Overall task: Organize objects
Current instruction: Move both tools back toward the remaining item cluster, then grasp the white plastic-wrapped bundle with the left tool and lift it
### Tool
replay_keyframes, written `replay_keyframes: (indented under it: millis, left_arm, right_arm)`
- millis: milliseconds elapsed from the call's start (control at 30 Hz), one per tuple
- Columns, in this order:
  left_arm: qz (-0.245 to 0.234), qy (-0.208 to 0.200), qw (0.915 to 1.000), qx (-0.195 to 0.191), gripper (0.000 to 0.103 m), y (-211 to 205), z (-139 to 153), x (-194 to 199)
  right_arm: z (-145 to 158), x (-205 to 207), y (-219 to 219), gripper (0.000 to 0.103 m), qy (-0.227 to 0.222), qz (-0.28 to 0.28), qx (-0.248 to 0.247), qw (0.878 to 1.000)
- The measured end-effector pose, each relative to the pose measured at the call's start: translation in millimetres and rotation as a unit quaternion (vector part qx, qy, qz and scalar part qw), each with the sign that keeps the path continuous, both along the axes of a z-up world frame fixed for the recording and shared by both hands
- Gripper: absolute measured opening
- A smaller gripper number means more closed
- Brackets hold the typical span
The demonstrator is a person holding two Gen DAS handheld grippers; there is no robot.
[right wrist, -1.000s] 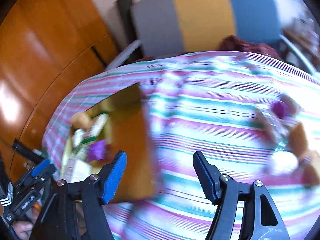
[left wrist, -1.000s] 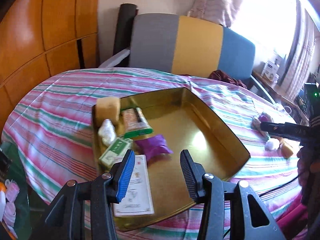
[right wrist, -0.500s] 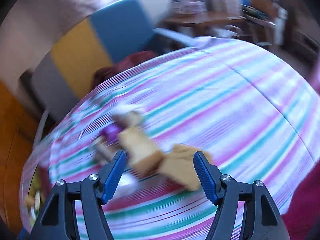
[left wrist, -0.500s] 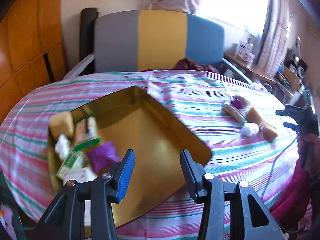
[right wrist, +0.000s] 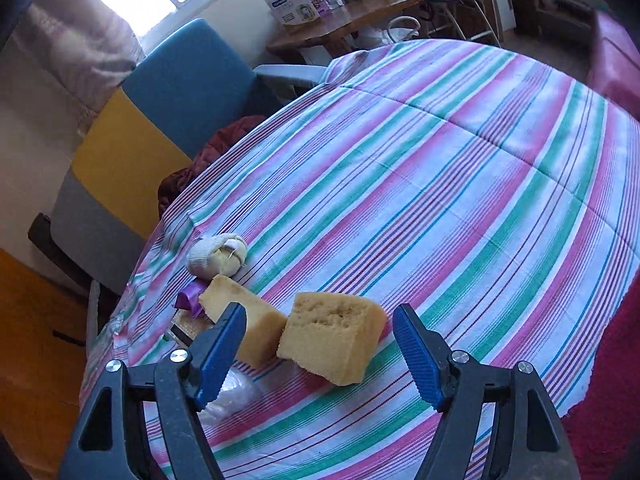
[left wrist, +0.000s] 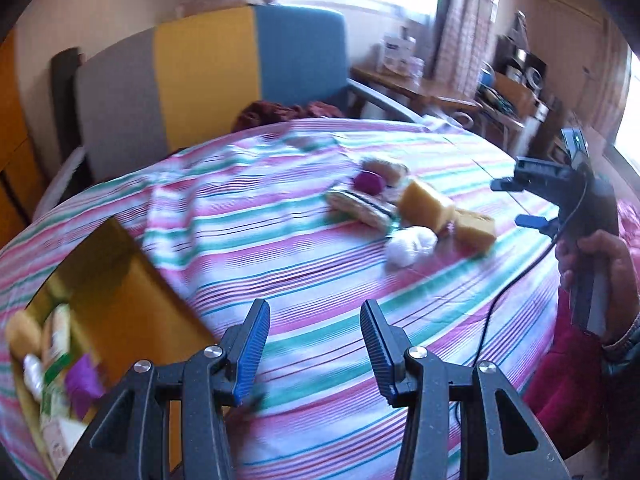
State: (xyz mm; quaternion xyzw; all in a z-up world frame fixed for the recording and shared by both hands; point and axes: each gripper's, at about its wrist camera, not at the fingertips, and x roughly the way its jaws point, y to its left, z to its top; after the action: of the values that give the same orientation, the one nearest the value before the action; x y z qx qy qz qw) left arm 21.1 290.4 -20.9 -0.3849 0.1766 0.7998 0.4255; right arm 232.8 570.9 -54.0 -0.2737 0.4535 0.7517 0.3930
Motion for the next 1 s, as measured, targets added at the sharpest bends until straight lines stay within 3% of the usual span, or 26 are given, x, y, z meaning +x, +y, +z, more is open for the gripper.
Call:
replay_keyframes:
  millis: [200, 500, 833, 967, 1000]
  left_arm:
    - [-0.057, -0.008, 0.9982, -0.015, 0.049, 43.3, -13.1, 7.3]
    - [-0.131, 0.003, 0.9908, -0.036, 0.066, 99.3, -26.0, 13.0]
    - [-0.202, 0.026, 0.9762, -0.074, 0.066, 158.6, -47.3, 15.8]
    - [-0.207, 0.022, 0.9734, -0.096, 0.066, 176.2, -65.7, 13.6]
    - [-0.201, 0.015, 0.974, -0.103, 0.06, 180.4, -72.5, 10.9]
  right_arm:
    - [-7.9, 2.7, 4.7, 0.078, 0.011, -0.001, -0.027, 1.0]
    - [-12.6, -3.6, 4.0, 0.082, 0.014, 0.018, -0.041, 0.999]
    - [-16.1, -5.0, 6.0, 0.082, 0.023, 0.028, -0.056, 0.998]
    - [-17.4, -2.7, 8.3, 0.084, 0.029, 0.023, -0.063, 0.997]
    - [-17.9, -2.4, 9.0, 0.084, 0.029, 0.022, -0.064, 0.997]
